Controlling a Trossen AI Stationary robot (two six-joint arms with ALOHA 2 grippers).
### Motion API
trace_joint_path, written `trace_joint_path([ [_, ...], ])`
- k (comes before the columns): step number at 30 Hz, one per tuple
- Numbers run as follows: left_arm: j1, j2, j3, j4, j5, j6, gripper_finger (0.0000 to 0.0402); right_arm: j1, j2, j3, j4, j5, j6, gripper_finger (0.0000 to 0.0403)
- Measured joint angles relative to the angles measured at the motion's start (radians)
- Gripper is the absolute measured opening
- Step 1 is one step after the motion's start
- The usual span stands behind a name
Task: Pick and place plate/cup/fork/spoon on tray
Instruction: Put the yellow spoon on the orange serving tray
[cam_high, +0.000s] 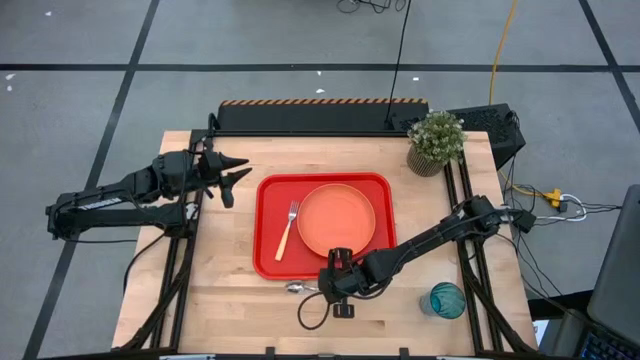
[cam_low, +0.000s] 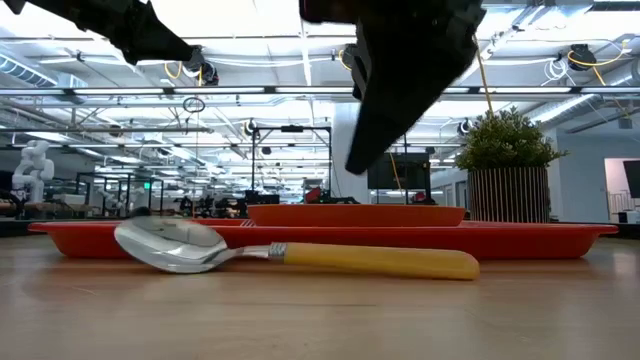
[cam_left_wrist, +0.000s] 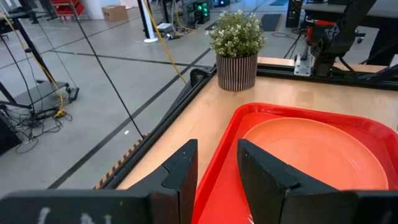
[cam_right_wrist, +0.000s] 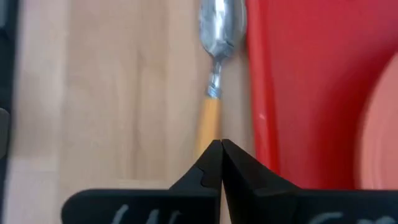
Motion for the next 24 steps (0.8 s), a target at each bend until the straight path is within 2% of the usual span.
trace_joint_path([
  [8, 0.0, 0.0, 0.0, -0.005, 0.0, 0.0, 0.0118, 0.012, 0.0, -0.027, 0.045, -0.08, 0.044, 0.001],
  [14, 0.0, 0.0, 0.0, -0.005, 0.0, -0.005, 0.0118, 0.026, 0.0, -0.082, 0.12, -0.082, 0.119, 0.0078],
  [19, 0.0, 0.0, 0.0, -0.007, 0.0, -0.006, 0.0118, 0.026, 0.0, -0.182, 0.218, -0.076, 0.176, 0.014],
  [24, 0.0, 0.0, 0.0, -0.017, 0.0, -0.008, 0.0118, 0.026, -0.005, -0.287, 0.372, -0.075, 0.252, 0.0169],
])
